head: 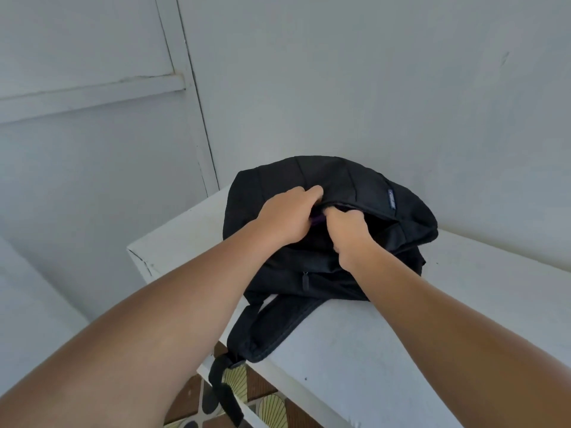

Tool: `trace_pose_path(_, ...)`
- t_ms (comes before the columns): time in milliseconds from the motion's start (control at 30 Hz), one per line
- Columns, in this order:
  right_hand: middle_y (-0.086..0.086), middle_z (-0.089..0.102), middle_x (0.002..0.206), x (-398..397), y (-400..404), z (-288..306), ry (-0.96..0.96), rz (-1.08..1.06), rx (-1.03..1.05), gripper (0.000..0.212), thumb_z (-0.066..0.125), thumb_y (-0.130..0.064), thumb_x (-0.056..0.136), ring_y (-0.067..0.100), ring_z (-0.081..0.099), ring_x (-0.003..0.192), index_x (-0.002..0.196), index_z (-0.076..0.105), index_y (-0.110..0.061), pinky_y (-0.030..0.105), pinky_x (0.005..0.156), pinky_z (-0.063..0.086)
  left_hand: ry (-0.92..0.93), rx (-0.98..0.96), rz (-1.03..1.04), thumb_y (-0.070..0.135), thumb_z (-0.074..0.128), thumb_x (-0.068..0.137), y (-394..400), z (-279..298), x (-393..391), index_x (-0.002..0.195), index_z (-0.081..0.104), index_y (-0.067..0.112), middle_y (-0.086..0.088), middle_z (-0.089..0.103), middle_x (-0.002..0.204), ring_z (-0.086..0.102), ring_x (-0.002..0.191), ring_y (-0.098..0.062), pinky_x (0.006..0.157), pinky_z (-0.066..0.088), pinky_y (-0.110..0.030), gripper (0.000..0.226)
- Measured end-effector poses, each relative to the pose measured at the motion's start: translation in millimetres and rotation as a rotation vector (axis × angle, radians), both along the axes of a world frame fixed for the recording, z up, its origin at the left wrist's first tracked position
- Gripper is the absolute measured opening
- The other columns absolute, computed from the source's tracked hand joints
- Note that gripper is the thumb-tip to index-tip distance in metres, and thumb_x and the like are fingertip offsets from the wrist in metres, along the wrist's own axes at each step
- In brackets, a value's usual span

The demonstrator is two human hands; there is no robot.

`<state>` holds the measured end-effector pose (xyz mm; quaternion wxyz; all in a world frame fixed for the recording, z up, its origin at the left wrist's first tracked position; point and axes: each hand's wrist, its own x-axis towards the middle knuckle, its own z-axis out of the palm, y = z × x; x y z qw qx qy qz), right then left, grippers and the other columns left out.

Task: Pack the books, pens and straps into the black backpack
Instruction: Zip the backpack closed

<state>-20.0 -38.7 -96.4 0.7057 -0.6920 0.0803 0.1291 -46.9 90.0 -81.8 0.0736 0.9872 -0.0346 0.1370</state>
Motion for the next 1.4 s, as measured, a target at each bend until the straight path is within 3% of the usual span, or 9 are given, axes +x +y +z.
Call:
trace_pose_path(67, 0.0, 0.058, 0.106, -18, -4, -10, -0.048, -0.021, 0.071, 0.031, 0.065, -0.024, 0.099, 0.017, 0.054, 0.093, 0.118, 0.042, -0.015, 0.029, 0.077, 0.046, 0.075, -0.159, -0.005, 0.033, 0.069, 0.092, 4, 6, -6, 0.101, 0.05, 0.023, 0.003, 0.057, 0.094, 0.059, 0.084, -0.021, 0.072, 0.052, -0.039, 0.024)
trace_pose_path(233, -0.008, 0.056, 0.074, -56, 0, -28, -0.528, 0.263, -0.255, 0.016, 0.057, -0.03, 0.103, 0.007, 0.049, 0.062, 0.096, 0.051, -0.017, 0.023, 0.055, 0.04, 0.194, -0.4, 0.074, 0.035, 0.072, 0.088, 33, 12, -48, 0.117, 0.061, 0.037, 0.011, 0.059, 0.111, 0.057, 0.104, -0.007, 0.092, 0.049, -0.03, 0.031)
trace_pose_path(333, -0.009, 0.061, 0.083, -64, 15, -34, -0.651, 0.437, -0.489, 0.025, 0.062, -0.048, 0.098, 0.008, 0.058, 0.071, 0.105, 0.053, -0.025, 0.031, 0.063, 0.05, 0.03, -0.284, 0.281, 0.02, 0.059, 0.091, 56, -6, -78, 0.123, 0.057, 0.031, 0.004, 0.055, 0.12, 0.051, 0.116, -0.02, 0.102, 0.045, -0.04, 0.034)
trace_pose_path(433, -0.009, 0.055, 0.093, -63, 30, -45, -0.739, 0.459, -0.729, 0.048, 0.07, -0.064, 0.087, 0.012, 0.057, 0.079, 0.106, 0.049, -0.027, 0.034, 0.064, 0.049, 0.069, -0.234, 0.252, 0.008, 0.054, 0.093, 63, -22, -96, 0.128, 0.057, 0.025, 0.001, 0.057, 0.127, 0.054, 0.118, -0.02, 0.098, 0.047, -0.036, 0.04)
trace_pose_path(667, -0.002, 0.06, 0.091, -54, 30, -52, -0.895, 0.503, -0.885, 0.016, 0.053, -0.035, 0.103, 0.024, 0.061, 0.079, 0.102, 0.058, -0.02, 0.036, 0.064, 0.047, 0.016, 0.09, 0.258, 0.03, 0.067, 0.093, 42, -35, -87, 0.124, 0.058, 0.021, 0.0, 0.062, 0.114, 0.056, 0.097, -0.024, 0.08, 0.048, -0.038, 0.033)
trace_pose_path(933, 0.0, 0.061, 0.067, -41, -25, -40, -0.761, 0.387, -0.774, 0.023, 0.048, -0.036, 0.099, 0.022, 0.056, 0.06, 0.084, 0.048, -0.019, 0.038, 0.057, 0.046, -0.075, 0.19, 0.377, 0.022, 0.054, 0.102, 34, -38, -80, 0.093, 0.056, 0.018, 0.001, 0.054, 0.088, 0.05, 0.074, -0.022, 0.059, 0.033, -0.033, 0.01)
trace_pose_path(1000, -0.001, 0.06, 0.065, -29, -47, -36, -0.757, 0.349, -0.761, 0.023, 0.049, -0.035, 0.1, 0.019, 0.052, 0.057, 0.083, 0.049, -0.019, 0.037, 0.056, 0.044, -0.036, 0.233, 0.386, 0.016, 0.054, 0.098, 26, -30, -75, 0.1, 0.055, 0.017, -0.002, 0.053, 0.091, 0.052, 0.073, -0.024, 0.059, 0.036, -0.034, 0.002)
trace_pose_path(1167, -0.006, 0.06, 0.067, -31, -56, -39, -0.814, 0.396, -0.779, 0.017, 0.047, -0.036, 0.104, 0.013, 0.056, 0.06, 0.093, 0.054, -0.025, 0.031, 0.053, 0.038, -0.07, 0.222, 0.149, 0.028, 0.065, 0.089, -26, -27, -62, 0.121, 0.042, 0.02, -0.006, 0.044, 0.105, 0.048, 0.061, -0.02, 0.051, 0.039, -0.034, 0.041)
trace_pose_path(1400, -0.004, 0.061, 0.073, -6, -102, -43, -0.691, 0.141, -0.767, 0.018, 0.048, -0.034, 0.1, 0.016, 0.057, 0.067, 0.09, 0.053, -0.02, 0.031, 0.057, 0.039, -0.079, 0.132, 0.212, 0.033, 0.047, 0.107, -16, -41, -63, 0.098, 0.043, 0.018, -0.003, 0.047, 0.088, 0.045, 0.057, -0.022, 0.055, 0.042, -0.036, 0.018)
